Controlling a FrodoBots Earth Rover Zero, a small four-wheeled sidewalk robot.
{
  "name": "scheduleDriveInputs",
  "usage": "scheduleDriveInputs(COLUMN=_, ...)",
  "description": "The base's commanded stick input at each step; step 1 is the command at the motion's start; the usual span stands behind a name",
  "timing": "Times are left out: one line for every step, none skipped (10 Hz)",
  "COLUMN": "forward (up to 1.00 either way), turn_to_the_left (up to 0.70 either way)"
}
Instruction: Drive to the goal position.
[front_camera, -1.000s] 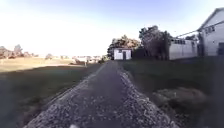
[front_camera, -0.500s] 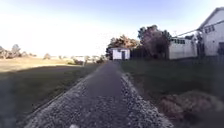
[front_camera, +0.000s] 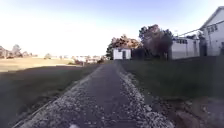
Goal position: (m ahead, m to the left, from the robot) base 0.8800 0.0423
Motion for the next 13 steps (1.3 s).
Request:
scheduleDriveInputs(forward=0.82, turn_to_the_left=0.00)
scheduleDriveInputs(forward=0.82, turn_to_the_left=0.00)
scheduleDriveInputs(forward=0.82, turn_to_the_left=0.00)
scheduleDriveInputs(forward=0.83, turn_to_the_left=0.00)
scheduleDriveInputs(forward=0.83, turn_to_the_left=0.00)
scheduleDriveInputs(forward=0.83, turn_to_the_left=0.00)
scheduleDriveInputs(forward=0.83, turn_to_the_left=0.00)
scheduleDriveInputs(forward=0.83, turn_to_the_left=0.00)
scheduleDriveInputs(forward=0.83, turn_to_the_left=0.00)
scheduleDriveInputs(forward=0.83, turn_to_the_left=0.00)
scheduleDriveInputs(forward=0.83, turn_to_the_left=0.00)
scheduleDriveInputs(forward=0.83, turn_to_the_left=-0.18)
scheduleDriveInputs(forward=0.83, turn_to_the_left=-0.21)
